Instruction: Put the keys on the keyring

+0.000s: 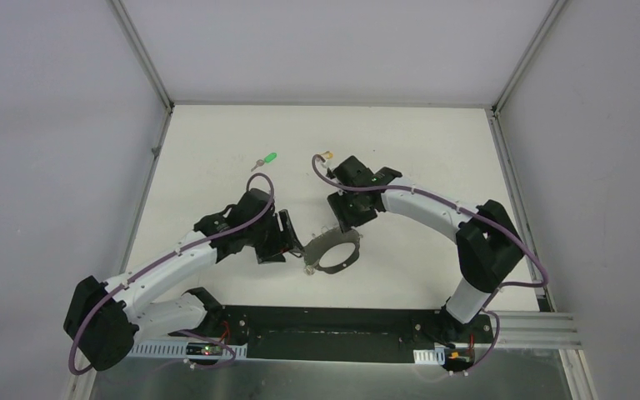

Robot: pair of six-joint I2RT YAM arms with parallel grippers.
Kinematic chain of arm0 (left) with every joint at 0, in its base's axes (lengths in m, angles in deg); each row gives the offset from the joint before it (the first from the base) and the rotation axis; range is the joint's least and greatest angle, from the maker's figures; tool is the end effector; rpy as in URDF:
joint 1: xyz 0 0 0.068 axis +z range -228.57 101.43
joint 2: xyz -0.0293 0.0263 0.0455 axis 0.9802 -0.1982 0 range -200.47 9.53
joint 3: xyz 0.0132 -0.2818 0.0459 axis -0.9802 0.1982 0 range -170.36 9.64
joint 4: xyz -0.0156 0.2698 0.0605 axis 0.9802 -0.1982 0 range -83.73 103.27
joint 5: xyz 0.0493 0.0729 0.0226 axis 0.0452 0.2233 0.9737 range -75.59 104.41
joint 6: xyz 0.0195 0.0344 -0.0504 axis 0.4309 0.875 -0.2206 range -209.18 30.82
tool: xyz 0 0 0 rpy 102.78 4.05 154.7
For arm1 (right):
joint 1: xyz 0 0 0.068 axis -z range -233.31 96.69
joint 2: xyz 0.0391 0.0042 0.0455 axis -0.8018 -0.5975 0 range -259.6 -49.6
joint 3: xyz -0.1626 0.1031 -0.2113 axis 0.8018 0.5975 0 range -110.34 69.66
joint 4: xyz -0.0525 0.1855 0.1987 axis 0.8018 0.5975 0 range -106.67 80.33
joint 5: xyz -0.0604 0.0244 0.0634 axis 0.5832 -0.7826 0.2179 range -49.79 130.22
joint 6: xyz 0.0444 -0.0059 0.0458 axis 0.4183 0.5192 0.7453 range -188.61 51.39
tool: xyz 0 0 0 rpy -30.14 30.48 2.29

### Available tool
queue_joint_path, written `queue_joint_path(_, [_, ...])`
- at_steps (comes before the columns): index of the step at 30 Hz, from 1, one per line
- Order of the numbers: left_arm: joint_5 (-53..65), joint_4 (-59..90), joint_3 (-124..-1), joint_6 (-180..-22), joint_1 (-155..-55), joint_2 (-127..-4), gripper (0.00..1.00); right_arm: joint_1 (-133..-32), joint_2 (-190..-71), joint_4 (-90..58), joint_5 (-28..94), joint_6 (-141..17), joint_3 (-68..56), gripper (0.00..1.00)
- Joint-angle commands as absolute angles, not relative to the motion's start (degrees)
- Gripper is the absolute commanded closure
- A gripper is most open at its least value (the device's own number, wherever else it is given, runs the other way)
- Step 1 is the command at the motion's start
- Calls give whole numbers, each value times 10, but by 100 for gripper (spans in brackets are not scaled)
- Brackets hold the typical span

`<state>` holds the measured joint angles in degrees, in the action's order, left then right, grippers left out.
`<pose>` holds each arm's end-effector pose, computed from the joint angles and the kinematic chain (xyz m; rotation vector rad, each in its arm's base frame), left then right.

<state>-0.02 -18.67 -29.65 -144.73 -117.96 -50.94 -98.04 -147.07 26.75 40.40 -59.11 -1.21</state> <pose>0.1637 -0.1503 0.2187 -0.2709 2.7325 -0.9089 0.2551 0.2525 0.2090 -0.8531 2.6893 0.2225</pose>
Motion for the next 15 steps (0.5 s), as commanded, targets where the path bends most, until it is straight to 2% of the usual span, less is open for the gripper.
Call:
queue_joint_path(1, [83,-269,-315,-1477,-1183,-468,38,-994,-1471,232,355,-556,-52,48])
queue_joint_path(7, [115,-321,-315,-1473,-1183,-432,37,-1020,-1518,214,327,-533,-98,54])
queue_joint_path(15, [130,-376,-334,-1462,-1182,-431,36,-1062,-1606,242,347,-542,-193,60])
